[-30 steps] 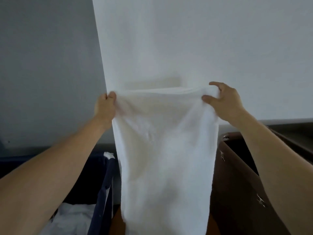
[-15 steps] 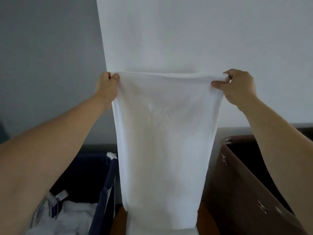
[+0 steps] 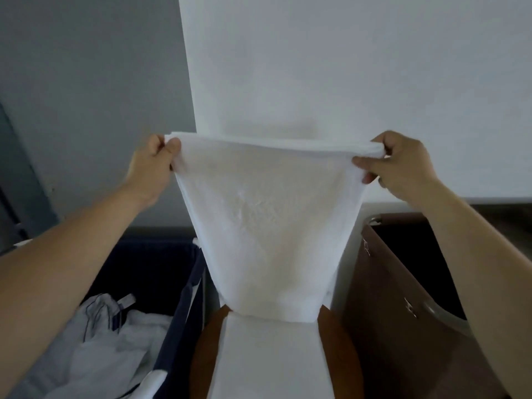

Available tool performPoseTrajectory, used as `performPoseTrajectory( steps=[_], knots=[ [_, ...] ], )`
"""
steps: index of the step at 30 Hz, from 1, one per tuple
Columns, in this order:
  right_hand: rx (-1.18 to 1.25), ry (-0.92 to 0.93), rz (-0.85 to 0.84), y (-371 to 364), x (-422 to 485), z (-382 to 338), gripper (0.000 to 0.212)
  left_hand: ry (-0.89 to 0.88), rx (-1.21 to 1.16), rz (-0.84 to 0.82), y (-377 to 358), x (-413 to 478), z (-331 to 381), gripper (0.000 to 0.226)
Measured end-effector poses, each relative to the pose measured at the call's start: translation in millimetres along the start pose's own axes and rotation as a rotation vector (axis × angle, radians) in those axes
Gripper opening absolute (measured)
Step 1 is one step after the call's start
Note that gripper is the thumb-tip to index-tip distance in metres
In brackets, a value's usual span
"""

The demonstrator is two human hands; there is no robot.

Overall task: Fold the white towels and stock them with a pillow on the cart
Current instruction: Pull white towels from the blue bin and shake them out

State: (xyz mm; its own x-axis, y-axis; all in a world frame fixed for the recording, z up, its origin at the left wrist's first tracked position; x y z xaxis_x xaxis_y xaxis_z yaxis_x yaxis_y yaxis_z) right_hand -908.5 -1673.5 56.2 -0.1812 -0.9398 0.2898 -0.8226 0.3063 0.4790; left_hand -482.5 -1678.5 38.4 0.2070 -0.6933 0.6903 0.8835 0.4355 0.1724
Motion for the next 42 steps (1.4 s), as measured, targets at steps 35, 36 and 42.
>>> performPoseTrajectory(
  steps=[35, 36, 42],
  knots=[
    [-0.028, -0.915, -0.417, -280.4, -56.2, 421.3, 0.020, 0.851, 0.340, -0.465, -119.9, -271.8, -374.7, 0.025],
    [-0.018, -0.955, -0.402, -294.5, -51.8, 440.1, 0.021, 0.860, 0.374, -0.484, -134.1, -273.1, -394.5, 0.029],
    [-0.038, -1.126, -0.302, -352.2, -50.3, 528.4, 0.018, 0.990, 0.444, -0.538, -183.4, -320.2, -491.9, 0.029]
  ],
)
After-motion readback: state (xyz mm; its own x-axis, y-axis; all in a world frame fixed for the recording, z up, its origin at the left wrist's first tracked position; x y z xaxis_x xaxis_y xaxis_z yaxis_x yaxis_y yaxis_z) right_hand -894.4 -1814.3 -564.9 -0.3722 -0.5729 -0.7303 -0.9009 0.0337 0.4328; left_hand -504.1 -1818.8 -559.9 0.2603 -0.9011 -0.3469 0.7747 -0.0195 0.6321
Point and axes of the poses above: each hand's wrist, its own x-axis towards the middle knuckle, its own y-axis out of the back of the hand, z = x × y, the point moved 7 cm from there along x, towards the middle knuckle, and after that the axes turned 15 degrees about -y, right-handed, at the moved point
